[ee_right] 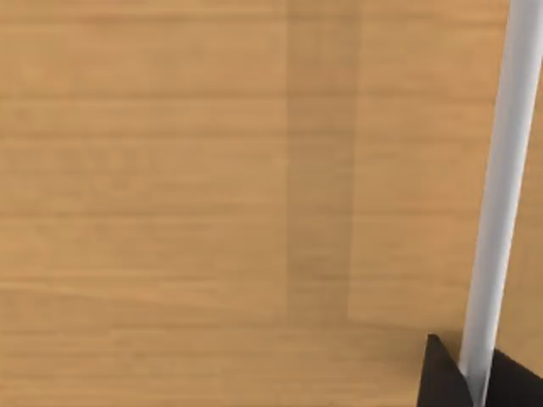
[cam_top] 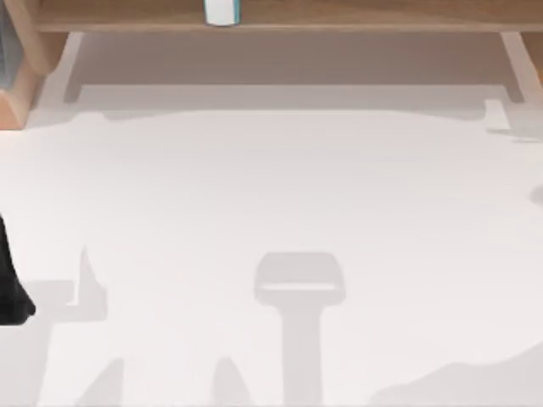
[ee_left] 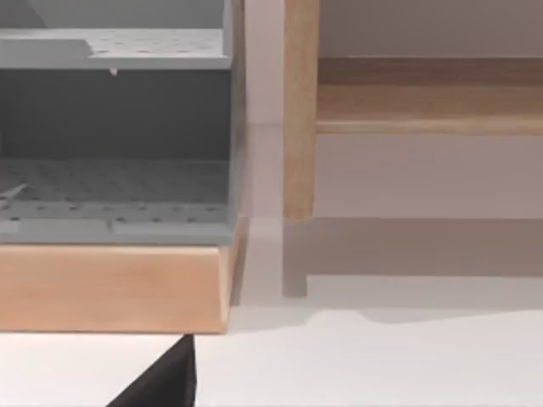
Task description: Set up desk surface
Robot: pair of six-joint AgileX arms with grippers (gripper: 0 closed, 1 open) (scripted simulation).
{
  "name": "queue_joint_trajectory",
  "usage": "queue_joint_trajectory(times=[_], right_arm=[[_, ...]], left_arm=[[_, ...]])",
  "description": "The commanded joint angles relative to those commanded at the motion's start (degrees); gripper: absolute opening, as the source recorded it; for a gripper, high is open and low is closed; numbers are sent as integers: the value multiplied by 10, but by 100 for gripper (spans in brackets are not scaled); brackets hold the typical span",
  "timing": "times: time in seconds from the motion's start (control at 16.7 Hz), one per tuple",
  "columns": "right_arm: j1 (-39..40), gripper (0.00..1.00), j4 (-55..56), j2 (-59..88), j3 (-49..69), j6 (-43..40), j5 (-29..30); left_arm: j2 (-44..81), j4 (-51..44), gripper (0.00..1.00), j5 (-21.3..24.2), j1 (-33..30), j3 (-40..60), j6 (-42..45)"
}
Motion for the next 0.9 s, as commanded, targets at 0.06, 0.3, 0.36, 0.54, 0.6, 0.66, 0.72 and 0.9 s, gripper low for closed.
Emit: queue_joint_trajectory(times=[0.06, 0.3, 0.36, 0.54, 0.6, 0.66, 0.72, 0.9], right_arm=[[-4, 0, 0, -2, -3, 1, -1], [0, 0, -21, 16, 35, 3, 13], [4, 0, -32, 25, 54, 3, 17], [21, 0, -66, 52, 118, 3, 29], [26, 0, -76, 60, 136, 2, 32], [30, 0, -84, 67, 150, 1, 35], [33, 0, -89, 70, 158, 1, 37], [33, 0, -90, 71, 160, 0, 37]], left_arm=[[0, 0, 100, 0, 0, 0, 0], [0, 0, 100, 0, 0, 0, 0], [0, 0, 100, 0, 0, 0, 0], [0, 0, 100, 0, 0, 0, 0], [0, 0, 100, 0, 0, 0, 0], [0, 0, 100, 0, 0, 0, 0], [0, 0, 100, 0, 0, 0, 0], [0, 0, 100, 0, 0, 0, 0]])
